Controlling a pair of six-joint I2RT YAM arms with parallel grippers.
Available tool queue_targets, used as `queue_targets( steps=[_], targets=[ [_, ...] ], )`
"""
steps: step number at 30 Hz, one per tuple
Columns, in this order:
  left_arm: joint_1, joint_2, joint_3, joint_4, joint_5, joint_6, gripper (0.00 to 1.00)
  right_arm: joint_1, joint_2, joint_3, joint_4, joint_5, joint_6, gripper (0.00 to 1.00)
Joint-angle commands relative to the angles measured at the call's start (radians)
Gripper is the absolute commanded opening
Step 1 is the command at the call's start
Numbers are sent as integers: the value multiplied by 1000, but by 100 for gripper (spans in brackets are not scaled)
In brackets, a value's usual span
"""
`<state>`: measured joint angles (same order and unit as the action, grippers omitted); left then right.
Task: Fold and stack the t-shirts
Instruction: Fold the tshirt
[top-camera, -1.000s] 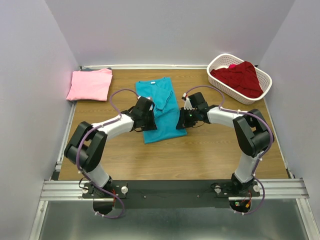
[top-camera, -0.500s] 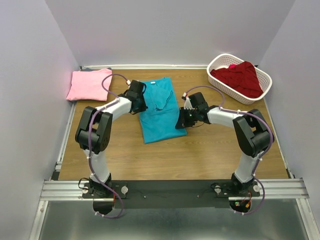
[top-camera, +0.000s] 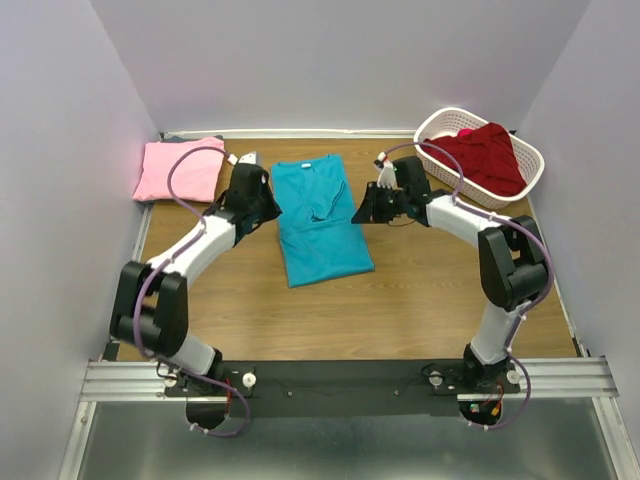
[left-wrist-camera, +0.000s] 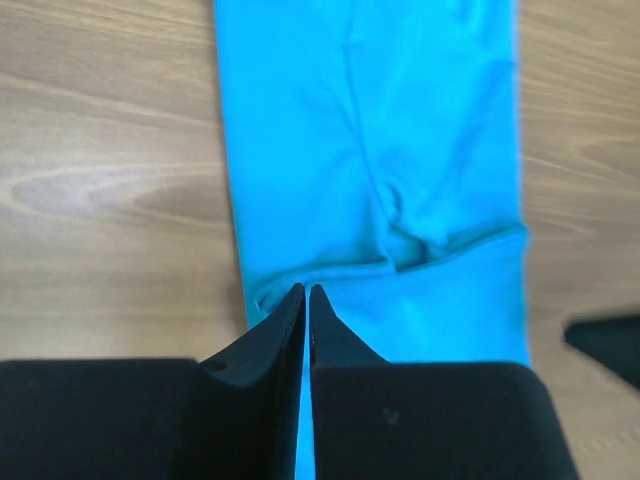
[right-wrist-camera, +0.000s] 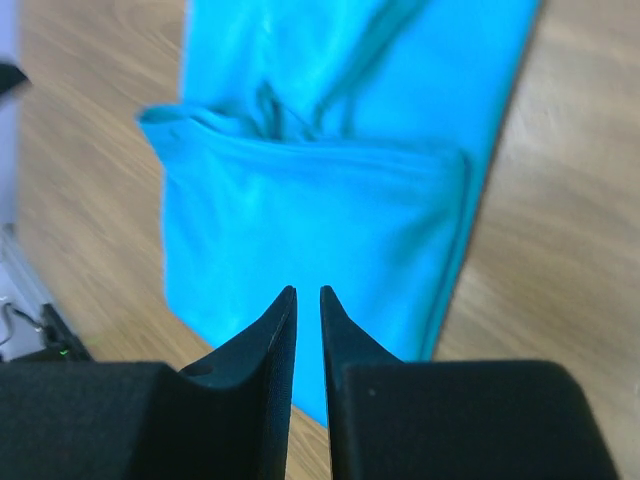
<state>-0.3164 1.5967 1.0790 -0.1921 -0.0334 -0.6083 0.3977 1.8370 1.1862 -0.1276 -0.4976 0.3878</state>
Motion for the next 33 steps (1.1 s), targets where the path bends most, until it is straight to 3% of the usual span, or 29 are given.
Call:
queue_targets(
  steps=[1,6,17,22,27,33],
  targets=[
    [-1,-124,-187,176,108,-5,12,-25,45,84,14,-162,-27,22],
    [0,-113,-349,335,197,-39,10,-48,155,144,34,-248,-33,22],
    [54,199,-222,408,196,-120,1,-124,410,260,103,-308,-10,21],
    [80,255,-240,433,250,-162,0,-174,501,265,109,-334,-1,22],
    [86,215,-277,422,268,-177,0,-195,479,243,118,-340,3,21],
    [86,89,-281,387,262,-160,0,-195,340,219,118,-352,31,22]
  ],
)
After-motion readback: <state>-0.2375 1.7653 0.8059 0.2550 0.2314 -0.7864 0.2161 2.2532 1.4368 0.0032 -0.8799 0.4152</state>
